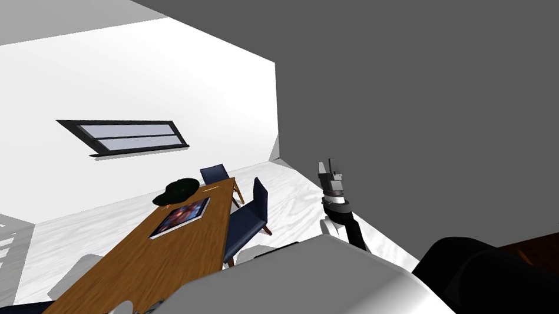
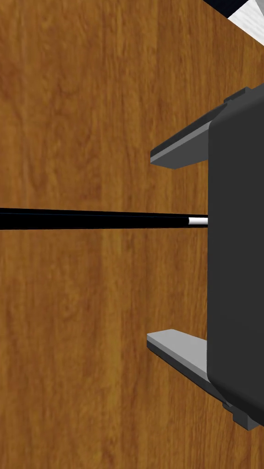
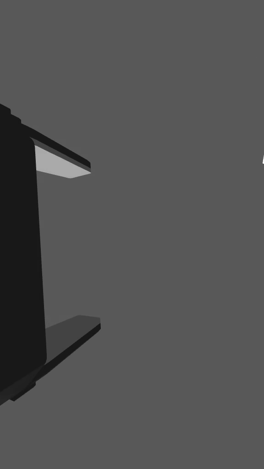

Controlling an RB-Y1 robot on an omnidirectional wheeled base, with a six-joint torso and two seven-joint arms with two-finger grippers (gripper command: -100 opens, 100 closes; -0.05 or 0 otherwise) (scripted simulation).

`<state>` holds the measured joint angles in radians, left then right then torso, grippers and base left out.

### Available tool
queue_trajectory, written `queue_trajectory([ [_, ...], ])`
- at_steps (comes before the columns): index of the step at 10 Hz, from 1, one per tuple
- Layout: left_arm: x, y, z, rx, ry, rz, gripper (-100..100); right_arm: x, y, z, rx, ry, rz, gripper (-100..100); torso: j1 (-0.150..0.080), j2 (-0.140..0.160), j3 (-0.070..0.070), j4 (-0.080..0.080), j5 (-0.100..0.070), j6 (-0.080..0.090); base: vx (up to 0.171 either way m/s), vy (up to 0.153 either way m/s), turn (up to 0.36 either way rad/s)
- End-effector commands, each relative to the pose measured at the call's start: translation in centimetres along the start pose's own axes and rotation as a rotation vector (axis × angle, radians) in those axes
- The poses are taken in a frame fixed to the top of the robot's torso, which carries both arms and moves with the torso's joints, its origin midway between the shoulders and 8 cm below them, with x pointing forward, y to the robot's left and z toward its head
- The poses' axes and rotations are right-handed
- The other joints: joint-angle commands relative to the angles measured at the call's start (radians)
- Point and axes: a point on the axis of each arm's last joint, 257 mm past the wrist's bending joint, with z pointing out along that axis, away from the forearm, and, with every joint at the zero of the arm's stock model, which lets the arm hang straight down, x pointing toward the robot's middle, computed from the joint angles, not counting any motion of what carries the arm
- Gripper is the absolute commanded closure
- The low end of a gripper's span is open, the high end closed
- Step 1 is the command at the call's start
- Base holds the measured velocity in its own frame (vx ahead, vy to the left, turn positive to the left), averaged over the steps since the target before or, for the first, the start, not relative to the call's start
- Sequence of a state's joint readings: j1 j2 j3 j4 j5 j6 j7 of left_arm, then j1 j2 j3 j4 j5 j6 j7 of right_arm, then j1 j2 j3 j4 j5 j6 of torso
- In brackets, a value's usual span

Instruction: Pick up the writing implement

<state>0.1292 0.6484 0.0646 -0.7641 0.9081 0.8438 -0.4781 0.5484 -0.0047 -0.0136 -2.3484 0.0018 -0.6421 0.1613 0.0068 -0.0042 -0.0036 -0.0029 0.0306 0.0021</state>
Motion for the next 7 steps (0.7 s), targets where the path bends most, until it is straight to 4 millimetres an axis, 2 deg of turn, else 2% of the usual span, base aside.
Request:
queue_trajectory([
  [1, 0.00, 0.00, 0.00, 0.000, 0.000, 0.000, -100, 0.00, 0.00, 0.00, 0.000, 0.000, 0.000, 0, 0.000, 0.000, 0.000, 0.000, 0.000, 0.000, 0.000, 0.000, 0.000],
  [2, 0.07, 0.02, 0.02, 0.000, 0.001, -0.001, 100, 0.00, 0.00, 0.00, 0.000, 0.000, 0.000, 0, 0.001, -0.001, 0.000, 0.000, 0.000, 0.000, 0.000, 0.000, 0.000],
  [6, 0.06, 0.01, 0.01, 0.001, 0.001, -0.003, 100, 0.00, 0.00, 0.00, 0.000, 0.000, 0.000, 0, 0.001, -0.001, -0.001, 0.000, 0.001, 0.001, -0.001, 0.000, 0.004],
  [7, 0.06, 0.01, 0.01, 0.001, 0.001, -0.004, 0, 0.00, 0.00, 0.00, 0.000, 0.000, 0.000, 0, 0.001, -0.001, -0.001, 0.000, 0.001, 0.001, 0.000, 0.000, 0.000],
])
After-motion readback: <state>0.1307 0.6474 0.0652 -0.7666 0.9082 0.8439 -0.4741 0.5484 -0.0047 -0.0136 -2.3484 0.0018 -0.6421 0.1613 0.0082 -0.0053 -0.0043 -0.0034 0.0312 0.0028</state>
